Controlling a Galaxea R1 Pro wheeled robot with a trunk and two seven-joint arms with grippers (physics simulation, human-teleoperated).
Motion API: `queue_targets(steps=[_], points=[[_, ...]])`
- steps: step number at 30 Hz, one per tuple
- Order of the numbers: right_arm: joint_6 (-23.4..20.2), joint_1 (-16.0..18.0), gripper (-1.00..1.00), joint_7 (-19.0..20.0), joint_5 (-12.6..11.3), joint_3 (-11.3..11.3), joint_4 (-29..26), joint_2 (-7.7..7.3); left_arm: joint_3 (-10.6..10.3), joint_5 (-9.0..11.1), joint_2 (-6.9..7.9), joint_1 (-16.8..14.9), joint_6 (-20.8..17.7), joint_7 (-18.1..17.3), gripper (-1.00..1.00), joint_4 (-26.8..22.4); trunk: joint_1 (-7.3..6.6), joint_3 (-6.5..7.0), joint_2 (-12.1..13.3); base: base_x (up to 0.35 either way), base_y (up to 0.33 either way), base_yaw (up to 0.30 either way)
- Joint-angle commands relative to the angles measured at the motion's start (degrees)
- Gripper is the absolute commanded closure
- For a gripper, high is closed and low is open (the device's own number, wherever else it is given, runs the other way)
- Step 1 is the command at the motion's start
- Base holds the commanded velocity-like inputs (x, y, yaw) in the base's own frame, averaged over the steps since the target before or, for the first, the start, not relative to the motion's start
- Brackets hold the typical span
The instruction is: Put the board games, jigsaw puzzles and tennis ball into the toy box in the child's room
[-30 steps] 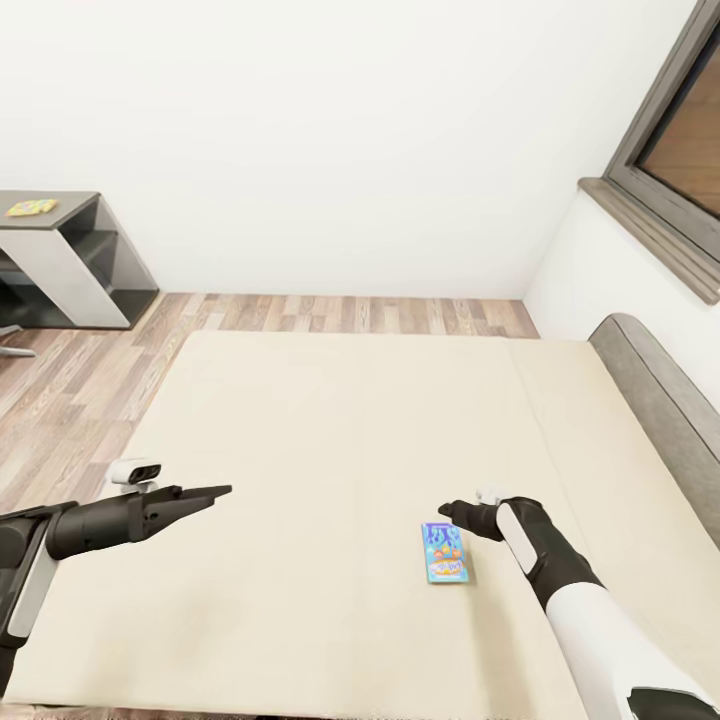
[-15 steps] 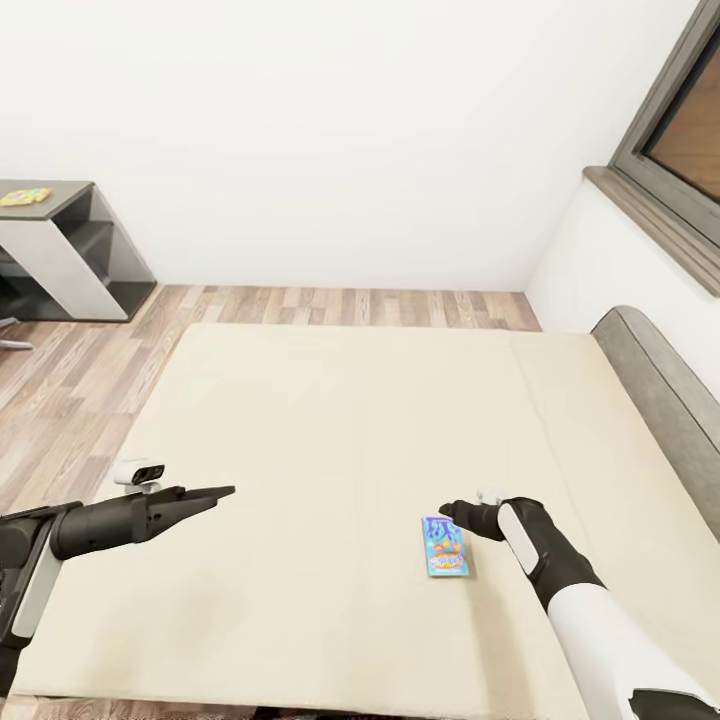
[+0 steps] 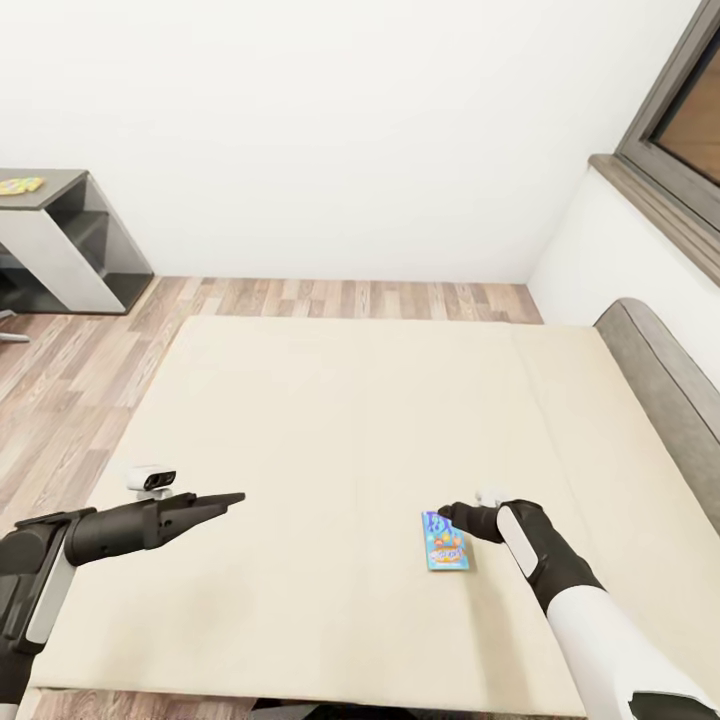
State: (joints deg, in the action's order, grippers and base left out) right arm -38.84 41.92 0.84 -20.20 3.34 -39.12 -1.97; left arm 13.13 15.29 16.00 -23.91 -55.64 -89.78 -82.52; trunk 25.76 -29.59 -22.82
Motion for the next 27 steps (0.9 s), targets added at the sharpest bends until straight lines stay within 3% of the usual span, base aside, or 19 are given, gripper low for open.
queue_targets(steps=[1,14,18,27], points=[[-0.3,0.02,-1.0,0.1,-0.03,0.12,-0.01,0.02,-0.02,-0.05,0.04,-0.03,-0.62,-0.22,-1.0,-0.01,0.03,-0.18,-0.1,0.0,0.0,0.0],[0.3,0.1,-1.0,-0.56,0.5,0.11,-0.03,0.09,-0.09,0.0,-0.04,-0.08,-0.69,-0.22,-1.0,-0.01,0.03,-1.4,-0.1,0.0,0.0,0.0],[4.32,0.25,-1.0,-0.54,0.65,0.03,-0.2,-0.35,0.02,-0.08,-0.08,-0.08,-0.66,-0.22,-1.0,-0.01,0.03,-1.78,-0.1,0.0,0.0,0.0],[6.39,1.04,-1.0,-0.43,0.69,0.07,-0.49,-0.58,0.18,-0.07,-0.1,-0.24,-0.73,-0.22,-1.0,-0.01,0.03,-2.63,-0.1,0.0,0.0,0.0]])
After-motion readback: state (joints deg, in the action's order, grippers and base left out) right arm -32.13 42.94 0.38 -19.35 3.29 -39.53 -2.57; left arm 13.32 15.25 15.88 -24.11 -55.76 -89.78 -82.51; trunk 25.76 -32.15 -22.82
